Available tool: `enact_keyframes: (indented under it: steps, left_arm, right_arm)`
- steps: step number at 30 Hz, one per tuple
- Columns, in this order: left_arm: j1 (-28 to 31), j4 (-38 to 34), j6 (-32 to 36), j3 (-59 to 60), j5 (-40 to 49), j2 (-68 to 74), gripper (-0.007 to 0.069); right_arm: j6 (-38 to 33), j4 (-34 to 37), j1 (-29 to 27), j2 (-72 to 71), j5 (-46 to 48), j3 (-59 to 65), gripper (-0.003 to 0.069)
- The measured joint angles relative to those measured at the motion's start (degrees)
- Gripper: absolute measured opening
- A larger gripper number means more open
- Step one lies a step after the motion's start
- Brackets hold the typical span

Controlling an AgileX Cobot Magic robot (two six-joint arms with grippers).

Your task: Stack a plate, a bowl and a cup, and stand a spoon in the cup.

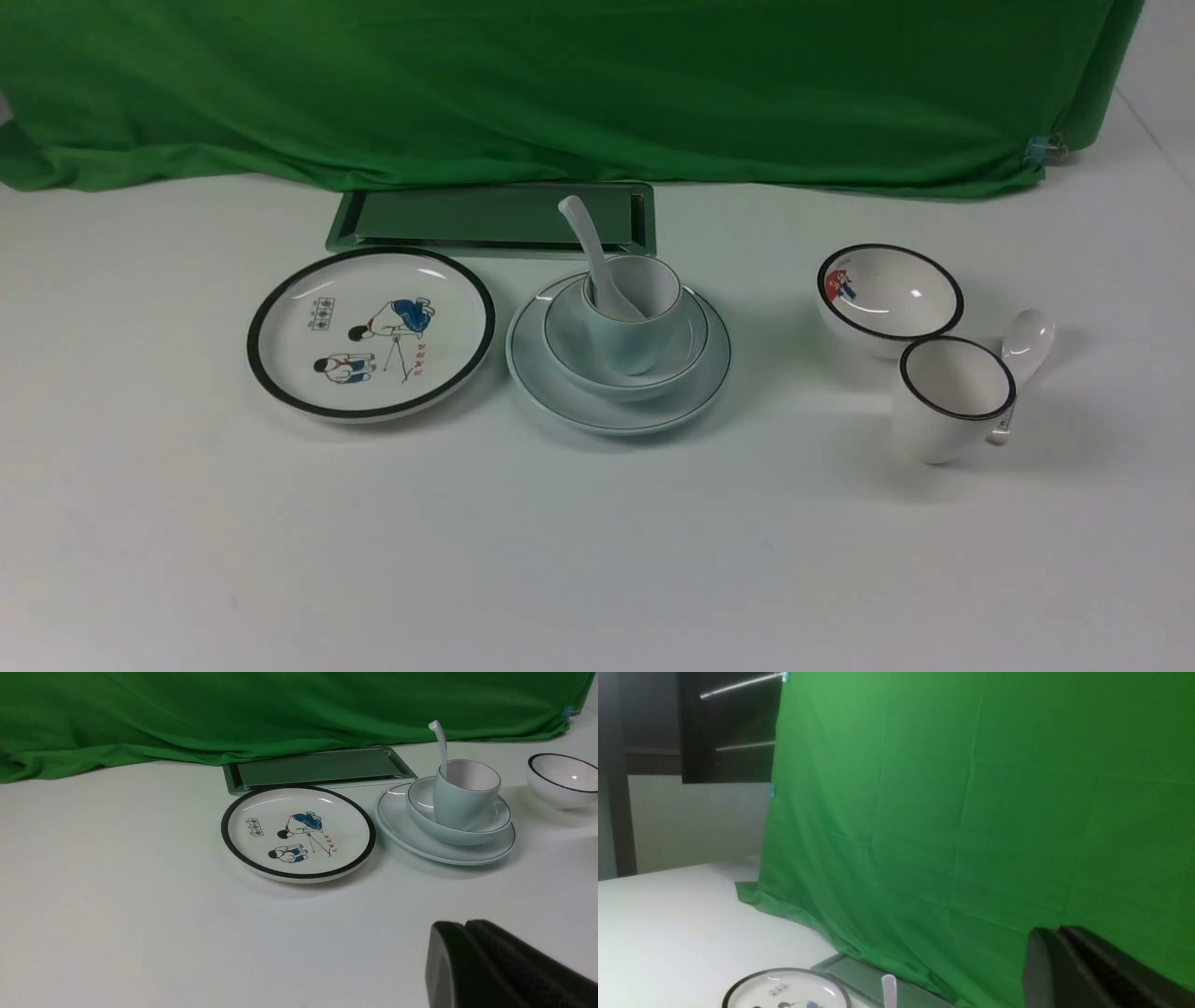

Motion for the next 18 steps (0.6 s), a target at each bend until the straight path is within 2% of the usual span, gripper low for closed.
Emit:
enact_keyframes:
  steps: [15,18]
  left_arm:
    - [0.0,0.0,0.0,0.0,0.0,0.0,-0.0031]
    - [0.0,0.0,0.0,0.0,0.0,0.0,-0.0031]
  right_arm:
    - [0.8,0.0,0.0,-0.9,2.0,0.1,0.0090]
    - [3.3,0.0,0.0,-1.3,3.3,1.2,0.0023]
